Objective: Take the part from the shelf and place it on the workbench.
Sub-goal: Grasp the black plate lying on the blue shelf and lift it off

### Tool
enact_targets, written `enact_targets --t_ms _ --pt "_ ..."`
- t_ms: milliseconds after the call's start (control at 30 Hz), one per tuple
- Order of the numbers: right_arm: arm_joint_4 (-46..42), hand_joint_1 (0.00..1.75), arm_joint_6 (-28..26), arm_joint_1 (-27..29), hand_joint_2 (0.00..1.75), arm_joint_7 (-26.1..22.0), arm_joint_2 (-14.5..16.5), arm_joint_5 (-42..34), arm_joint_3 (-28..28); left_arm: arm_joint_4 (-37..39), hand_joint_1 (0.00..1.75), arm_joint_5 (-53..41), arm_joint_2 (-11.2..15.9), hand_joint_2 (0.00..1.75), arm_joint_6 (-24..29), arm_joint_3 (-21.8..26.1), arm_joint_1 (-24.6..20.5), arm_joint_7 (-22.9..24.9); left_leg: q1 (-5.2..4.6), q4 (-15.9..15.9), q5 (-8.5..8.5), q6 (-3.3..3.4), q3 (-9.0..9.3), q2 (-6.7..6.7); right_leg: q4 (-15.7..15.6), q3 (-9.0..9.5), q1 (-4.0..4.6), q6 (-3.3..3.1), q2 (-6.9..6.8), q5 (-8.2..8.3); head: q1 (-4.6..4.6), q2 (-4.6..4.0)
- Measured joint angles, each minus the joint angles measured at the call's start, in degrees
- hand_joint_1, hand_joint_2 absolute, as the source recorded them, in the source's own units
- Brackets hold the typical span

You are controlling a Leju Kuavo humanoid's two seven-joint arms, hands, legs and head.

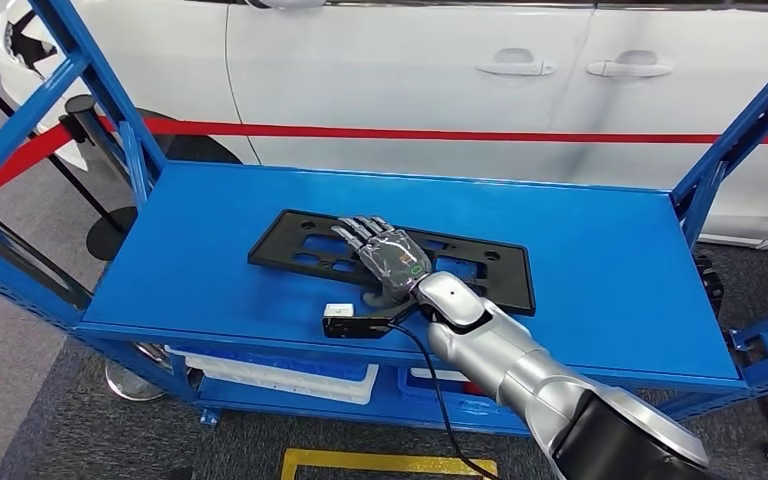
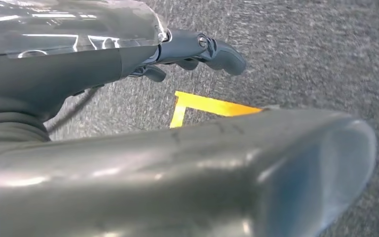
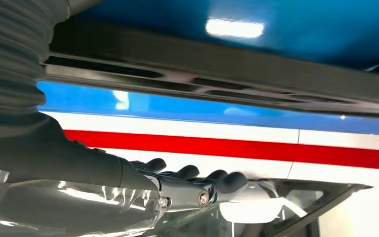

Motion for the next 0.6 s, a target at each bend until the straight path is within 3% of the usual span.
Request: enact_targets --t_ms 67,167,200,233,267,333,400,533,600 --pt "0.07 0.0 0.1 -0.04 1.75 0.37 -0.07 0.45 -0.07 0.0 0.0 0.22 0.02 0.0 -0.07 0.01 -0.04 -0.29 0.3 -0.58 0.4 0.63 0.22 0.1 1.33 -0.51 0.01 0.57 -0.02 -1.11 0.06 -0.01" --pt "0.47 0.0 0.07 0.27 1.75 0.97 -0.47 1.34 -0.11 0.0 0.0 0.56 0.13 0.0 -0.12 0.01 -0.12 -0.83 0.41 -0.9 0.63 1.16 0.31 0.18 10.83 -4.87 -0.17 1.11 -0.05 -6.1 0.14 -0.01" --pt "0.69 0.0 0.05 0.53 1.75 1.08 -0.65 1.49 -0.11 0.0 0.0 0.64 0.16 0.0 -0.13 0.01 -0.12 -0.92 0.39 -0.86 0.63 1.17 0.28 0.17 14.15 -6.5 -0.24 1.24 -0.05 -7.27 0.14 0.0" --pt "0.99 0.0 0.05 0.8 1.75 1.24 -0.83 1.6 -0.13 0.0 0.0 0.71 0.2 0.0 -0.17 0.01 -0.11 -1.03 0.38 -0.81 0.6 1.17 0.26 0.14 15.7 -7.34 -0.3 1.34 -0.06 -7.34 0.14 0.0" --pt "1.35 0.0 0.08 0.98 1.75 1.45 -1.03 1.69 -0.19 0.0 0.0 0.74 0.22 0.0 -0.23 0.02 -0.1 -1.15 0.38 -0.7 0.54 1.15 0.26 0.11 15.04 -7.12 -0.37 1.37 -0.06 -6.29 0.15 0.0" --pt "2.14 0.0 0.16 1.01 1.75 2.03 -1.37 1.86 -0.47 0.0 0.0 0.78 0.22 0.0 -0.35 0.02 -0.12 -1.39 0.38 -0.34 0.29 0.95 0.28 0.07 7.97 -3.83 -0.5 1.23 -0.12 -2.33 0.16 0.0" --pt "2.95 0.0 0.39 0.8 1.75 2.65 -1.59 2.1 -0.81 0.0 0.0 0.84 0.23 0.0 -0.38 0.02 -0.25 -1.54 0.19 0.1 -0.05 0.51 0.14 0.05 1.62 -0.78 -0.37 0.9 -0.15 -0.09 0.14 0.0" --pt "4.55 0.0 1.08 0.26 1.75 4.25 -1.63 3.14 -1.2 -0.01 0.0 0.97 0.38 0.0 -0.4 0.02 -0.54 -1.92 0.15 0.18 -0.35 -0.66 0.29 0.05 -0.07 0.06 -0.21 -0.24 -0.1 0.18 0.07 -0.01" --pt "5.16 0.0 1.38 -0.07 1.75 4.72 -1.55 3.54 -1.4 -0.01 0.0 1.08 0.52 0.0 -0.46 0.02 -0.66 -2.02 0.27 2.85 -2.28 -1.22 -0.71 0.06 -0.55 0.35 -0.47 -0.94 -0.26 0.43 0.02 -0.01"
